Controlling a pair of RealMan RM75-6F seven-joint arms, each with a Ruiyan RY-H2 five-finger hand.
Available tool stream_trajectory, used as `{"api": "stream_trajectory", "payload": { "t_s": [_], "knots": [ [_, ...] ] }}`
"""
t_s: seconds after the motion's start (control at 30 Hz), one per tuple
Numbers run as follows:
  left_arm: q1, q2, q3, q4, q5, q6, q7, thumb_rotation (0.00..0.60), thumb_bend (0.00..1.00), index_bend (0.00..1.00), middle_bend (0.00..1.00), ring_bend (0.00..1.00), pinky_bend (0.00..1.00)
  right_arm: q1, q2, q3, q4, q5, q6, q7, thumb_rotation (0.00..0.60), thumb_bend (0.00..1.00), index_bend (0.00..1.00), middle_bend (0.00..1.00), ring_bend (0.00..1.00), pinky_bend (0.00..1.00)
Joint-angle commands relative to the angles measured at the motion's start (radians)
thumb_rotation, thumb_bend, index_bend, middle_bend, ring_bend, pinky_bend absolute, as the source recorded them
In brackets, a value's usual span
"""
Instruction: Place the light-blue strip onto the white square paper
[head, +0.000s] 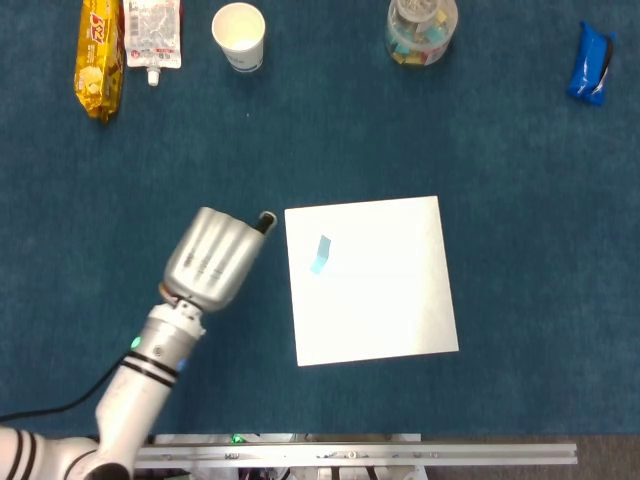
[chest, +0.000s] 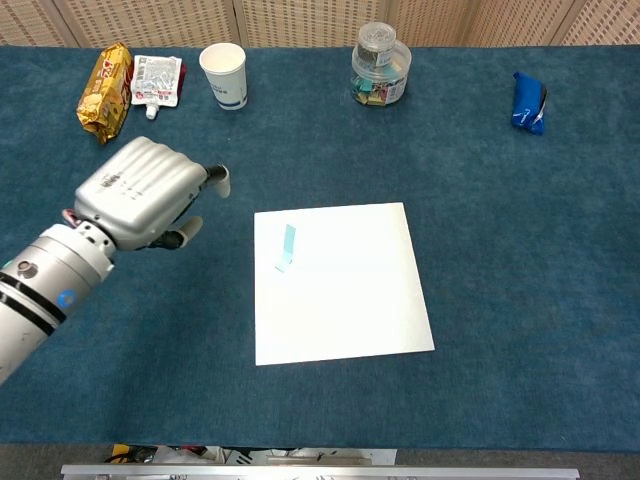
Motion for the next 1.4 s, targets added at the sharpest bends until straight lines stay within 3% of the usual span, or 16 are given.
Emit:
{"api": "stream_trajectory", "payload": {
  "t_s": [0.03,0.17,0.27,0.63,0.87,1.17,1.4],
  "knots": [
    [0.079,0.065,0.028,0.031,0.116,0.058,-0.167,0.600,0.38,0.31,0.71,0.71,0.88,0.057,0.003,-0.006,-0.036,-0.043,-0.066,-0.004,0.600,0.52,0.22,0.75,0.73,0.75],
    [0.127,0.090,0.036,0.071,0.177,0.089,-0.274,0.600,0.38,0.27,0.60,0.59,0.85,0.141,-0.005,-0.009,-0.075,-0.076,-0.175,-0.002,0.600,0.89,0.23,0.91,0.92,0.89],
    [0.156,0.101,0.032,0.111,0.211,0.097,-0.355,0.600,0.38,0.27,0.57,0.56,0.83,0.213,-0.029,-0.004,-0.096,-0.091,-0.260,-0.001,0.600,1.00,0.24,0.99,1.00,0.98],
    [0.224,0.134,0.006,0.136,0.264,0.100,-0.458,0.600,0.38,0.25,0.57,0.57,0.82,0.410,-0.135,0.028,-0.138,0.012,-0.524,-0.080,0.600,1.00,0.23,1.00,1.00,1.00],
    [0.254,0.148,-0.020,0.138,0.271,0.087,-0.497,0.600,0.38,0.25,0.57,0.57,0.83,0.507,-0.204,0.038,-0.139,0.139,-0.646,-0.243,0.600,1.00,0.12,1.00,1.00,1.00],
    [0.281,0.154,-0.037,0.142,0.288,0.063,-0.530,0.600,0.38,0.24,0.57,0.57,0.83,0.609,-0.289,0.029,-0.148,0.314,-0.686,-0.467,0.600,1.00,0.05,1.00,1.00,1.00],
    [0.303,0.166,-0.051,0.139,0.295,0.052,-0.543,0.600,0.38,0.22,0.57,0.57,0.83,0.665,-0.368,-0.002,-0.143,0.449,-0.621,-0.627,0.600,1.00,0.00,1.00,1.00,1.00]
  ]
}}
